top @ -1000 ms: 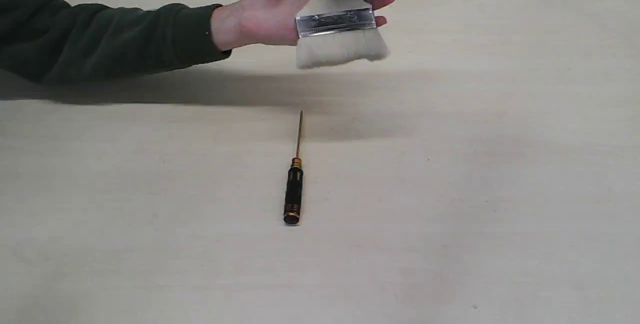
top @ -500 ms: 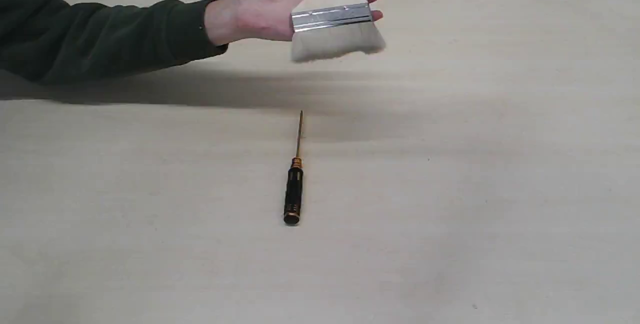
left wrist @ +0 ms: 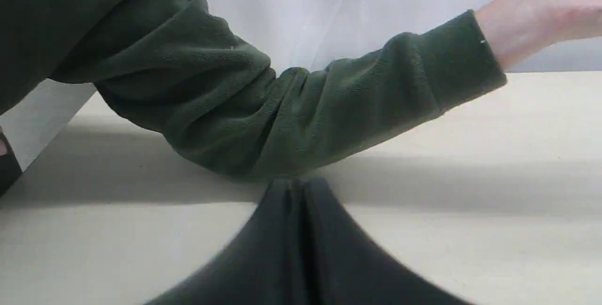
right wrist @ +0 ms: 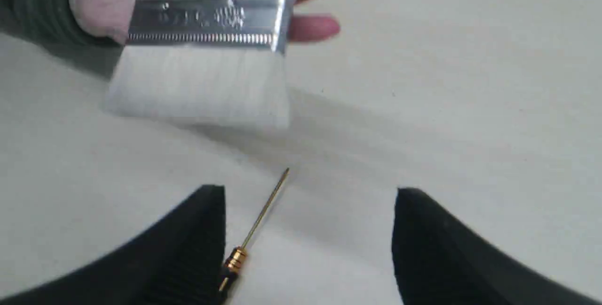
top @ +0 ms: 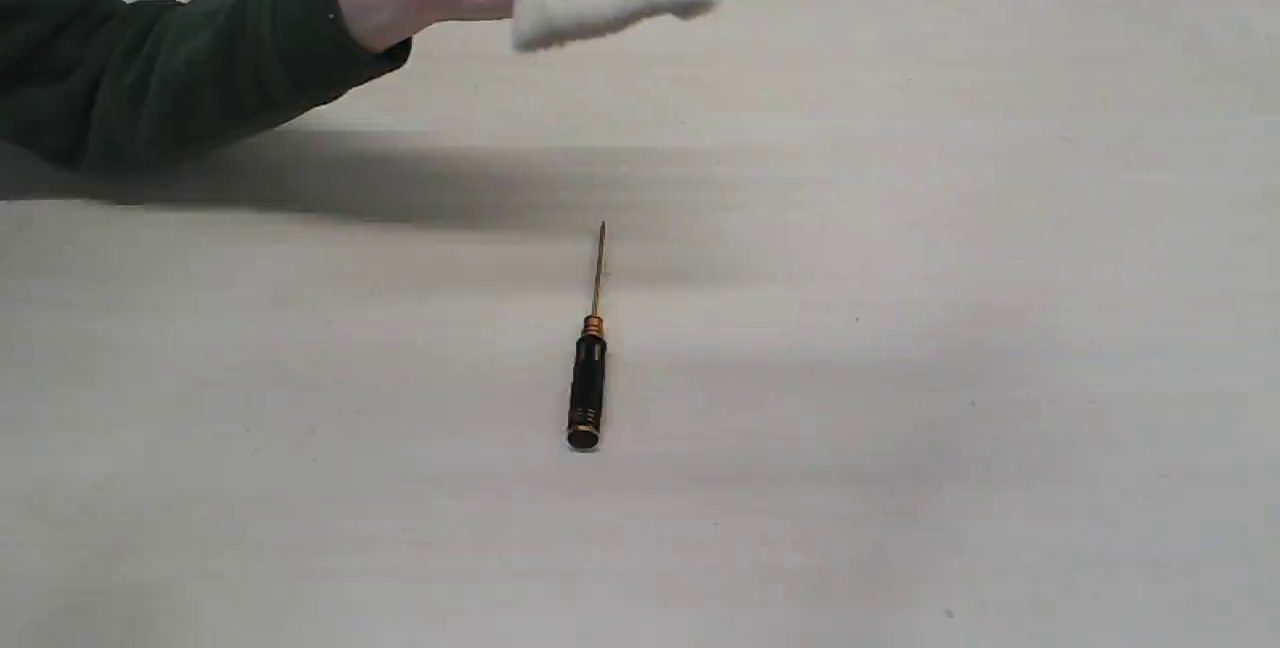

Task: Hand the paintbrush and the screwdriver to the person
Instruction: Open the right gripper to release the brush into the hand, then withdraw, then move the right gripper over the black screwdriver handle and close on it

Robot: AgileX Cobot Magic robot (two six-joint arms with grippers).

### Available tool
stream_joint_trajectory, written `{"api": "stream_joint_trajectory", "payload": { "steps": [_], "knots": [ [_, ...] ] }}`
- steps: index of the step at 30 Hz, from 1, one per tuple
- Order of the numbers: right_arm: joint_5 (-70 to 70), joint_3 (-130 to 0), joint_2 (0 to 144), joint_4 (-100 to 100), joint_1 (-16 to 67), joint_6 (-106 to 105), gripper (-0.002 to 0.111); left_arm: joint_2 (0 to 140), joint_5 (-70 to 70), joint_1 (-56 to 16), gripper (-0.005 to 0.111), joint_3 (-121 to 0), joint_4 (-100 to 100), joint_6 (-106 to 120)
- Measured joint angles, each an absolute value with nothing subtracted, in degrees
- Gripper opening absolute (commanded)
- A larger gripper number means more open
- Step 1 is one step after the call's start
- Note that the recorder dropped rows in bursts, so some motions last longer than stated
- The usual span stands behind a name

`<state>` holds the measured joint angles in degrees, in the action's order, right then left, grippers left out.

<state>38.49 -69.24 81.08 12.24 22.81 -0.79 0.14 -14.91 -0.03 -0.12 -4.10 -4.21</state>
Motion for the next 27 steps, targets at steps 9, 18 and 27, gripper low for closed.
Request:
{"api": "stream_joint_trajectory", "payload": {
  "steps": [9,18,27],
  "knots": [
    [28.13,-50.43,69.16,16.39,22.81,-1.35,0.056,0.14,-14.91,-0.03,0.000,-0.12,-4.10,-4.21],
    [21.27,-34.71,64.82,36.23,22.81,-19.66,0.052,0.14,-14.91,-0.03,0.000,-0.12,-4.10,-4.21],
    [19.89,-30.63,64.82,65.84,22.81,-50.65,0.024,0.14,-14.91,-0.03,0.000,-0.12,-4.10,-4.21]
  ]
}}
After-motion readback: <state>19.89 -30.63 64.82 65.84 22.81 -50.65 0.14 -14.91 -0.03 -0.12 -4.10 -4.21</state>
